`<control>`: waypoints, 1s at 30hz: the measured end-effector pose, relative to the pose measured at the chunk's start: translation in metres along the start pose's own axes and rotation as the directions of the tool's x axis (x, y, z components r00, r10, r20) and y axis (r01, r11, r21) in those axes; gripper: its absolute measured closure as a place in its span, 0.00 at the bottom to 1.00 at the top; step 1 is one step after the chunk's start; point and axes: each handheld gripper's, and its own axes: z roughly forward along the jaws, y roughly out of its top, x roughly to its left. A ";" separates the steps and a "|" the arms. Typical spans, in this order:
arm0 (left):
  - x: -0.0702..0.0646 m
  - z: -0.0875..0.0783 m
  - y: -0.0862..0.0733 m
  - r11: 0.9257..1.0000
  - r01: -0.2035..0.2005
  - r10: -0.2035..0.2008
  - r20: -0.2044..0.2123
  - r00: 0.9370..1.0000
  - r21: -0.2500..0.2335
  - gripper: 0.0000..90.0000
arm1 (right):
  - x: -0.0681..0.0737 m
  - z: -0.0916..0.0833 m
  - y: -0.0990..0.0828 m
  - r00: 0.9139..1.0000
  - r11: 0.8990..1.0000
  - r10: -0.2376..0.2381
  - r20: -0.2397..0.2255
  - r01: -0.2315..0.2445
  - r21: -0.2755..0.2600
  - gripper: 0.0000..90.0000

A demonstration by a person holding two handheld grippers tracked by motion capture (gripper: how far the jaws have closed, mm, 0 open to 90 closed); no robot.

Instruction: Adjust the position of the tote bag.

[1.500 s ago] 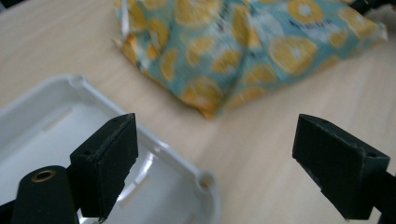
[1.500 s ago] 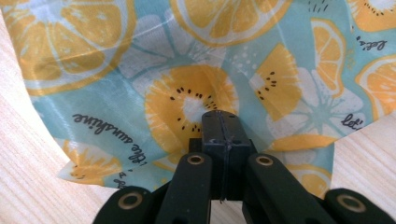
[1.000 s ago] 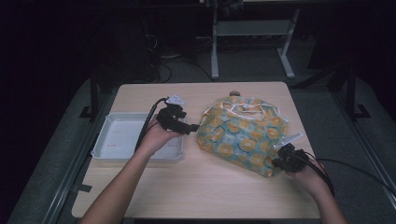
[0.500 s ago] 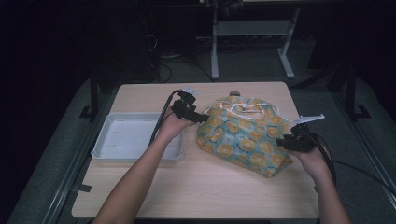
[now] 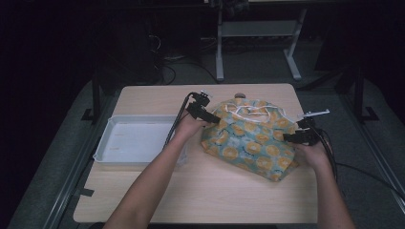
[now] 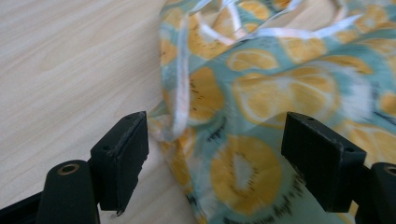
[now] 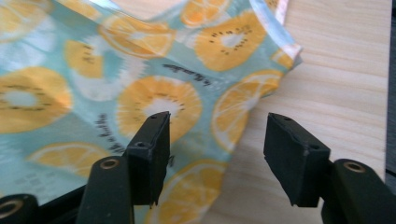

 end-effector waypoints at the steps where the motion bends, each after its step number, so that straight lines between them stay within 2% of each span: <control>1: 0.001 0.003 0.001 1.000 0.008 -0.008 0.004 1.000 0.007 0.25 | -0.001 0.002 0.001 1.000 1.000 -0.003 0.004 0.003 -0.006 0.45; 3: 0.001 0.010 0.001 1.000 0.017 -0.016 -0.022 1.000 0.018 0.25 | -0.002 0.005 0.002 1.000 1.000 0.003 0.008 -0.003 -0.003 0.45; 6: 0.002 0.019 0.001 0.998 0.024 -0.023 -0.019 1.000 0.059 0.25 | -0.001 0.012 0.002 1.000 1.000 0.001 0.005 -0.001 0.010 0.47; 9: 0.004 0.024 0.001 0.997 0.021 -0.019 -0.029 0.999 0.075 0.25 | -0.001 0.015 0.001 1.000 1.000 -0.008 0.011 0.008 0.025 0.48; 12: 0.006 0.028 -0.001 0.995 0.042 -0.039 -0.032 0.999 0.085 0.25 | 0.000 0.017 0.000 1.000 0.999 -0.017 0.002 0.017 0.037 0.52; 14: 0.006 0.030 -0.002 0.994 0.045 -0.042 -0.036 0.998 0.097 0.26 | 0.001 0.017 0.001 1.000 0.999 -0.019 -0.004 0.019 0.035 0.55; 17: 0.005 0.033 -0.002 0.993 0.033 -0.030 -0.031 0.999 0.116 0.31 | 0.005 0.018 0.001 0.998 0.997 -0.061 0.018 0.060 0.039 0.62; 19: 0.003 0.034 -0.003 0.993 0.019 -0.013 -0.046 0.999 0.121 0.35 | 0.008 0.018 0.001 0.998 0.997 -0.070 0.011 0.069 0.041 0.68; 20: 0.003 0.034 -0.002 0.992 0.016 -0.009 -0.050 0.999 0.125 0.41 | 0.009 0.017 0.001 0.997 0.996 -0.076 0.001 0.076 0.042 0.75; 21: 0.002 0.034 -0.002 0.992 0.014 -0.008 -0.051 0.999 0.125 0.41 | 0.009 0.017 0.001 0.997 0.996 -0.076 0.001 0.076 0.042 0.75; 22: 0.002 0.034 -0.002 0.992 0.009 -0.002 -0.054 0.999 0.126 0.46 | 0.010 0.017 0.001 0.997 0.996 -0.083 -0.003 0.083 0.042 0.80; 23: 0.001 0.033 -0.002 0.992 0.001 0.006 -0.056 0.998 0.128 0.57 | 0.012 0.017 0.001 0.996 0.995 -0.090 -0.018 0.090 0.039 0.89; 24: 0.000 0.033 -0.002 0.992 -0.010 0.017 -0.054 0.998 0.127 0.57 | 0.012 0.017 0.001 0.996 0.995 -0.090 -0.018 0.090 0.039 0.89; 25: -0.001 0.033 -0.002 0.991 -0.025 0.031 -0.048 0.998 0.130 0.64 | 0.012 0.018 0.001 0.994 0.994 -0.107 -0.023 0.108 0.035 0.93; 26: -0.003 0.033 -0.002 0.991 -0.029 0.034 -0.042 0.999 0.129 0.79 | 0.014 0.018 0.000 0.994 0.994 -0.104 -0.040 0.105 0.035 0.99; 27: -0.003 0.033 -0.002 0.991 -0.037 0.041 -0.026 0.999 0.132 0.79 | 0.014 0.018 0.000 0.994 0.994 -0.104 -0.040 0.105 0.035 0.99; 28: -0.004 0.033 -0.002 0.990 -0.038 0.042 -0.026 0.999 0.132 0.91 | 0.014 0.018 0.000 0.992 0.992 -0.116 -0.041 0.118 0.037 1.00; 29: -0.004 0.033 -0.002 0.990 -0.040 0.043 -0.020 0.999 0.133 0.91 | 0.014 0.018 0.000 0.992 0.992 -0.116 -0.041 0.118 0.037 1.00; 30: -0.003 0.033 -0.003 0.990 -0.038 0.040 -0.011 0.999 0.133 0.97 | 0.015 0.017 0.000 0.991 0.991 -0.126 -0.038 0.128 0.038 1.00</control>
